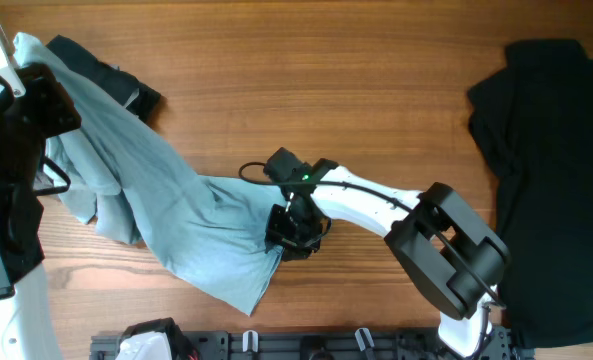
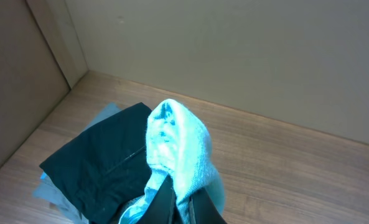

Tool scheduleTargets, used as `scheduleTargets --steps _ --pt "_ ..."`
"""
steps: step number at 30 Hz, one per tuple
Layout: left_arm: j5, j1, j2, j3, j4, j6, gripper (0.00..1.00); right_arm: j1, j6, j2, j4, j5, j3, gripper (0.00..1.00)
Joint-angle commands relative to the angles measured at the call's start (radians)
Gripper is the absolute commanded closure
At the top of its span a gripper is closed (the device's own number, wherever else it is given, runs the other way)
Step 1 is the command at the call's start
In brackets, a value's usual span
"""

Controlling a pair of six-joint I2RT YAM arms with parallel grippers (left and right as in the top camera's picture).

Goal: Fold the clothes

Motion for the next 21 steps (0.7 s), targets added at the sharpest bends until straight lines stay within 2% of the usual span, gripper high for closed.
scheduleTargets --steps 1,3,5,8,11,13,14,16,20,21 --pt "-0.009 -0.004 -0.004 0.011 0.007 0.012 0.96 -0.05 -0.04 0.024 -0.035 0.132 -0.01 0.56" --pt "-0.009 -0.004 -0.004 0.011 0.007 0.011 0.96 -0.064 -0.059 0.001 -0.041 0.166 -0.01 0.57" --pt "-0.009 -0.004 -0.004 0.011 0.007 0.011 0.96 -0.063 -0.041 0.0 -0.037 0.194 -0.01 0.63" --pt "-0.009 -0.004 -0.004 0.011 0.006 0.012 0.96 -0.063 -0.036 0.0 -0.017 0.206 -0.01 0.66" --pt "-0.009 -0.004 -0.004 0.011 0.005 0.011 0.96 -0.031 -0.035 0.0 -0.015 0.199 -0.01 0.57" --pt "-0.01 -0.004 -0.004 0.011 0.003 0.011 0.96 -0.009 -0.016 0.0 -0.003 0.2 -0.01 0.56" --pt "-0.01 -0.004 -0.004 0.011 0.003 0.011 0.95 -0.009 -0.011 0.0 -0.003 0.202 -0.01 0.62" --pt "-0.009 -0.004 -0.004 0.011 0.002 0.011 0.95 -0.009 0.013 0.0 -0.003 0.218 -0.01 0.67" --pt "-0.009 -0.004 -0.004 0.011 0.0 0.011 0.95 -0.008 0.013 0.0 -0.003 0.217 -0.01 0.67" --pt "-0.01 -0.004 -0.004 0.011 -0.001 0.011 0.95 -0.008 0.013 0.0 -0.003 0.218 -0.01 0.76"
